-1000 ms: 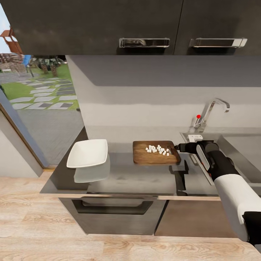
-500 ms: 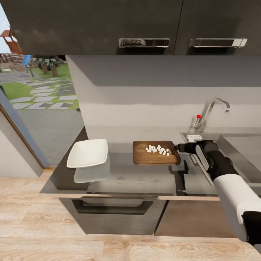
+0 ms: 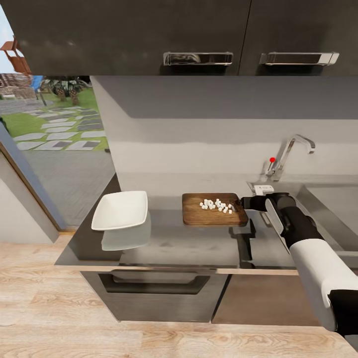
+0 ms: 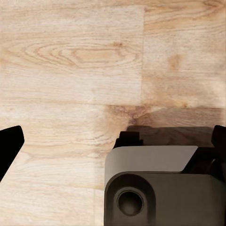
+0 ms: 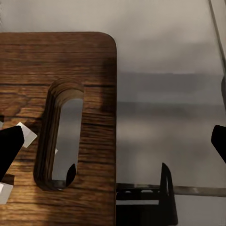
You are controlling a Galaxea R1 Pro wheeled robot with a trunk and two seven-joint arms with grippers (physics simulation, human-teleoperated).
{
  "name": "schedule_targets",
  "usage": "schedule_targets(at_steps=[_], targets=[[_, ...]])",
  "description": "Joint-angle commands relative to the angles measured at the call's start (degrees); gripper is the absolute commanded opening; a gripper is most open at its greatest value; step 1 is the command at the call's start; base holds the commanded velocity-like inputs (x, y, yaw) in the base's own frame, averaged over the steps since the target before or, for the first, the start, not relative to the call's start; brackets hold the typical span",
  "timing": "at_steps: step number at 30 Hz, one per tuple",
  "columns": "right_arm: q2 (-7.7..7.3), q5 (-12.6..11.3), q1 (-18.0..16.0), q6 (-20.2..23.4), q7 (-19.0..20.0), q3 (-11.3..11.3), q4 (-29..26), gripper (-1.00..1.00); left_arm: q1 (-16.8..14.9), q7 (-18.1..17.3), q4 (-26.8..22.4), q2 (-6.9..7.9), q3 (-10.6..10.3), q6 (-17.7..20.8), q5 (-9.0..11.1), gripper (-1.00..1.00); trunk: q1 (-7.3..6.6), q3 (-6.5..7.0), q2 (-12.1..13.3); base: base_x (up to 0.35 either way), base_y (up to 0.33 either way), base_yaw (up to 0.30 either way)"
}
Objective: In the kitchen, take the Vidalia onion out of the sink, dice it on the chopping board with the paring knife, put the diced onion into the bowl on the countertop, then place both the paring knife and the chopping board into the sink.
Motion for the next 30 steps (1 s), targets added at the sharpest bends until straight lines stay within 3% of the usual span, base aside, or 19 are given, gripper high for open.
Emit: schedule_targets(at_steps=[1,30], targets=[[-0.08,-0.6,0.0,0.3,-0.3,0.2,0.0,1.00,-0.1,0.0,0.3,-0.05,-0.5,-0.4,0.6,1.00,0.00,-0.06,0.0,0.000,0.000,0.000],[-0.16,-0.6,0.0,0.0,-0.1,0.2,-0.1,1.00,-0.1,0.0,0.2,-0.05,-0.5,-0.3,0.6,1.00,0.00,-0.30,0.0,0.000,-0.010,0.000]])
